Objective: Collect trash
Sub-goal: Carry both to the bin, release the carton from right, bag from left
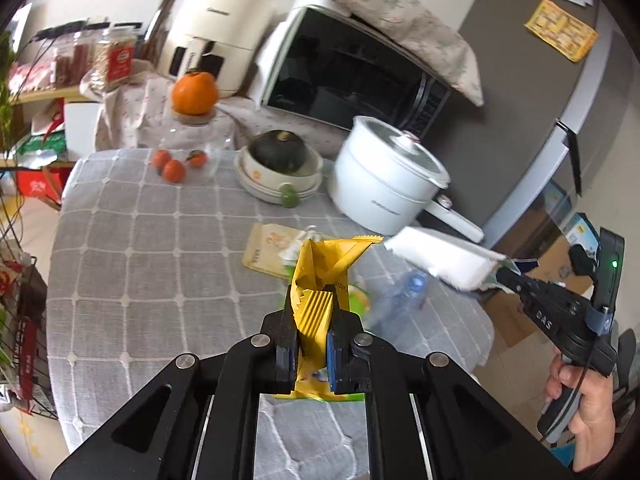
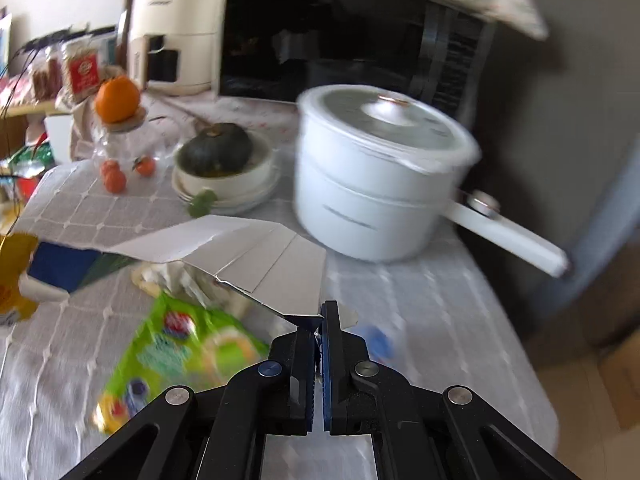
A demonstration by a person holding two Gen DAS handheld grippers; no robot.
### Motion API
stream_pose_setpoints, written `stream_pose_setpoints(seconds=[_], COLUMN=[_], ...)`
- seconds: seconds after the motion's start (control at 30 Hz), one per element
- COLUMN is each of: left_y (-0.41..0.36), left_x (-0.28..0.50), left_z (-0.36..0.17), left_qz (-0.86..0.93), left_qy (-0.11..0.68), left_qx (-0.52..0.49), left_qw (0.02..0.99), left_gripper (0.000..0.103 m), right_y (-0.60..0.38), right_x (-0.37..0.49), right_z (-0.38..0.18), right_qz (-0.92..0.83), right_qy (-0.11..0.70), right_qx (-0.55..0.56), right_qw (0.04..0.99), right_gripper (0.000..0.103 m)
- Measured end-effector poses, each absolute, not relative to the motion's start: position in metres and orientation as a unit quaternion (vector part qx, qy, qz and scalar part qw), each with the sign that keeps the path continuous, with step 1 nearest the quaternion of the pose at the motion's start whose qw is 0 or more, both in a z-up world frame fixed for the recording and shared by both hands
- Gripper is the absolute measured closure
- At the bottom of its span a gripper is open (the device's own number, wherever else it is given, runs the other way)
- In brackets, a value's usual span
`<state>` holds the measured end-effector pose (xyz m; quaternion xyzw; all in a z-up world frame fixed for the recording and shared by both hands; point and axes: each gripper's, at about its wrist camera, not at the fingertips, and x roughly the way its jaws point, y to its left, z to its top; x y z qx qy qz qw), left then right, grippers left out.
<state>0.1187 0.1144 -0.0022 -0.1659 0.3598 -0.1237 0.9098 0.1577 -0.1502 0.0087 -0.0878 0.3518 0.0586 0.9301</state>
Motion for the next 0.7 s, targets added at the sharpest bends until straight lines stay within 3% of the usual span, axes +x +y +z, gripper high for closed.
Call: stream_pose_setpoints(seconds=[0.37,0.7], left_y=[0.014,-0.072], left_x=[0.084,0.061], left_z=[-0.013,-0.05], left_qz=[-0.218,-0.279], left_qy=[0.375,0.411], left_qx=[-0.105,-0.024], left_qw=[0.895,0.868], left_gripper=[0.093,0.093], right_y=[-0.268,-0.341], right_x=[0.052,0.014], right_z=[-0.013,-0.071], right_qz=[-0.032,-0.106], right_qy=[0.392,0.512], right_qx=[-0.037,-0.038], right_qw=[0.919,0.852], right_gripper=[0.103,0.103])
